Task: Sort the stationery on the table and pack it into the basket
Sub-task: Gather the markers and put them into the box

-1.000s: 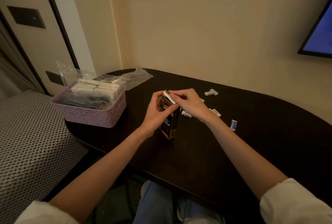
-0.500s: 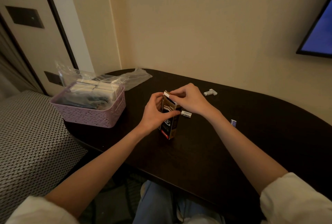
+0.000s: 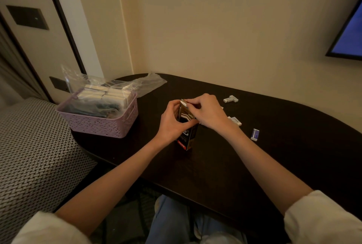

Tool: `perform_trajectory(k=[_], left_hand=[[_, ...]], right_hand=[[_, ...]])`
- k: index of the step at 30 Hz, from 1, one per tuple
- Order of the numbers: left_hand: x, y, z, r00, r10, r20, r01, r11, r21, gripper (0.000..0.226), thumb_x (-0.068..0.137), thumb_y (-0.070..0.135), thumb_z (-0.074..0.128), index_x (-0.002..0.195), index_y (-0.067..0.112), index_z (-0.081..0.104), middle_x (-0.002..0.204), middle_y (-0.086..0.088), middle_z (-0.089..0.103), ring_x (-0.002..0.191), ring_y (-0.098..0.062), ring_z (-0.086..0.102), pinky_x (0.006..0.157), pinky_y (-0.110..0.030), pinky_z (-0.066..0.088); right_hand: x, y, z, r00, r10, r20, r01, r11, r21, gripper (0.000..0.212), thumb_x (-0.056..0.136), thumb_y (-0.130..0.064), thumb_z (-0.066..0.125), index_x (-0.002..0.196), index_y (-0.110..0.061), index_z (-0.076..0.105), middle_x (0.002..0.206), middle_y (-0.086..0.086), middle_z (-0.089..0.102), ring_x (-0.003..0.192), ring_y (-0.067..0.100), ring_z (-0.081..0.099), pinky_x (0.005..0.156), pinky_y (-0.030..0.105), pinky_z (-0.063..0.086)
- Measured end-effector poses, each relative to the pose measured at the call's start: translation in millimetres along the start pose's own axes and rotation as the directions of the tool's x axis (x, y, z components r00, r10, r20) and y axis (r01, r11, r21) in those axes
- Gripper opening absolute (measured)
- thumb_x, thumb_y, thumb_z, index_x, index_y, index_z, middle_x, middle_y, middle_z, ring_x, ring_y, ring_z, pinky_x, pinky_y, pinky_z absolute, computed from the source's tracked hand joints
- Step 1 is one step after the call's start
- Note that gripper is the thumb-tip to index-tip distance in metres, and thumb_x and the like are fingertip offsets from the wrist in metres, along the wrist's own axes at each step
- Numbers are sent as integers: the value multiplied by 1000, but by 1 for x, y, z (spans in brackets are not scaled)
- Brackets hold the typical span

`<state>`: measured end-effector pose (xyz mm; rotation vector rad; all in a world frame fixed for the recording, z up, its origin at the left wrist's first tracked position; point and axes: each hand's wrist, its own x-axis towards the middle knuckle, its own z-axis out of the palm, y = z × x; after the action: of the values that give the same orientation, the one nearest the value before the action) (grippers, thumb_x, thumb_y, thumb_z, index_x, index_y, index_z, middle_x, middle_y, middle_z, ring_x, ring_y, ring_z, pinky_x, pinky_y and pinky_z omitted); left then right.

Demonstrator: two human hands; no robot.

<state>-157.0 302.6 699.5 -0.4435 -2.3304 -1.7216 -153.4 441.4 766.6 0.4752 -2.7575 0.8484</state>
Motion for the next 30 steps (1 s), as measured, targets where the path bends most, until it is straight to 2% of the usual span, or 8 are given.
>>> perform_trajectory(k=[3,6,9,11,16,20,25,30], left_hand=[[-1,0,1,1000,8,-8,-8,1000,12,73,71,17,83,131,17,41,113,20,53,105,17,51,89,-5,42],[-2,0,0,1000,20,-7,-20,999,25,76,71,20,83,133,14,39,114,19,52,106,15,52,92,-8,43],[-4,1,-3,998,54,19,-55,998,23,81,72,21,83,135,16,33,114,18,56,112,7,56,98,-14,44],[-5,2,-4,995,94,35,-95,995,34,79,73,18,82,134,17,32,116,14,58,113,3,57,97,-15,45],[-5,2,-7,987,145,62,-149,986,72,69,74,17,80,127,17,36,117,13,57,114,2,57,94,-15,46],[-3,-3,-13,986,125,106,-133,989,68,69,75,11,79,128,16,36,121,7,56,117,0,56,95,-15,45],[-3,-7,-15,988,100,120,-109,991,76,68,76,12,78,128,17,34,123,4,57,118,-3,56,100,-23,46],[-8,-6,-13,992,65,107,-69,997,35,77,76,11,79,135,18,29,124,10,55,120,2,53,104,-22,43]], right_hand=[[-2,0,4,999,-51,4,51,993,-108,27,98,-25,49,117,-20,67,101,2,70,90,11,64,78,35,56],[-4,1,3,997,-68,41,71,995,-72,34,101,-33,42,105,-14,70,95,5,68,83,13,64,75,38,56],[-5,4,-5,989,59,137,-83,982,171,42,102,-37,37,103,-9,69,97,9,68,86,16,64,78,34,52],[-7,8,-8,973,107,206,-180,907,380,40,102,-34,38,113,-10,68,102,7,68,93,14,63,84,30,46],[-11,24,-9,962,50,268,-215,745,632,30,98,-23,50,125,-20,62,121,0,65,112,12,60,93,32,52],[-12,30,-5,967,34,254,-196,737,647,30,95,-22,56,123,-30,63,121,-7,65,115,12,59,92,35,54],[-9,25,-7,979,-19,201,-99,825,556,29,91,-20,62,116,-35,63,109,-16,67,103,5,63,88,38,54],[-6,17,-9,983,-34,183,-66,855,514,30,91,-17,62,121,-17,65,109,-9,68,92,-13,60,72,9,49]])
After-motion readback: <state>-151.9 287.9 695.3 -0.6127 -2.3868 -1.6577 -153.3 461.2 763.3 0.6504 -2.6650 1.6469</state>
